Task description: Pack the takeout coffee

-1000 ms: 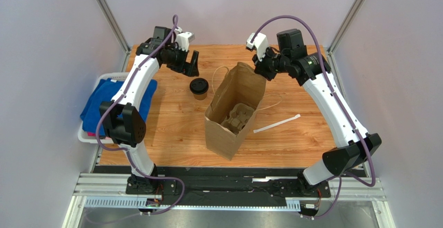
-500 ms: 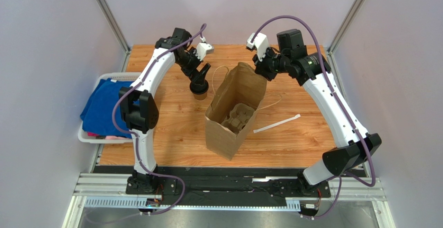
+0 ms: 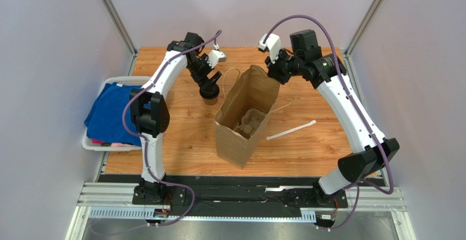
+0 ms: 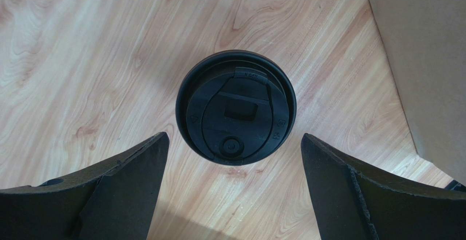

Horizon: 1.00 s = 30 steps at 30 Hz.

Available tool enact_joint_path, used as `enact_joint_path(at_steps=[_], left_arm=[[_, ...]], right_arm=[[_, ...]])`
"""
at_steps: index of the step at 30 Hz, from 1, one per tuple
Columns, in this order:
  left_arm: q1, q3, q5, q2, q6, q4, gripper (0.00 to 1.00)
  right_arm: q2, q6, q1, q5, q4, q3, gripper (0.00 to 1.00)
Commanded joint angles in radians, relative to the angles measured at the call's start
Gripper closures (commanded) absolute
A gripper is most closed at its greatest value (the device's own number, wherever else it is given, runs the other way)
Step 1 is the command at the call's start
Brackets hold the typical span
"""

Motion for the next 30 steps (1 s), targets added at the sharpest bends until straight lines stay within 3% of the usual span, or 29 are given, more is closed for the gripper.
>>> enact_joint_path(at_steps=[1, 30], left_arm=[[0.003, 0.045, 0.025, 0.019, 0.038, -0.015, 0.01], [0.009, 0.122, 0.068, 0.124, 0.053, -0.068, 0.01]], right_arm=[[0.013, 0.012, -0.003, 0.004, -0.008, 0.042, 1.0], [0.037, -0.005, -0.016, -0.007, -0.013, 0.052, 1.0]])
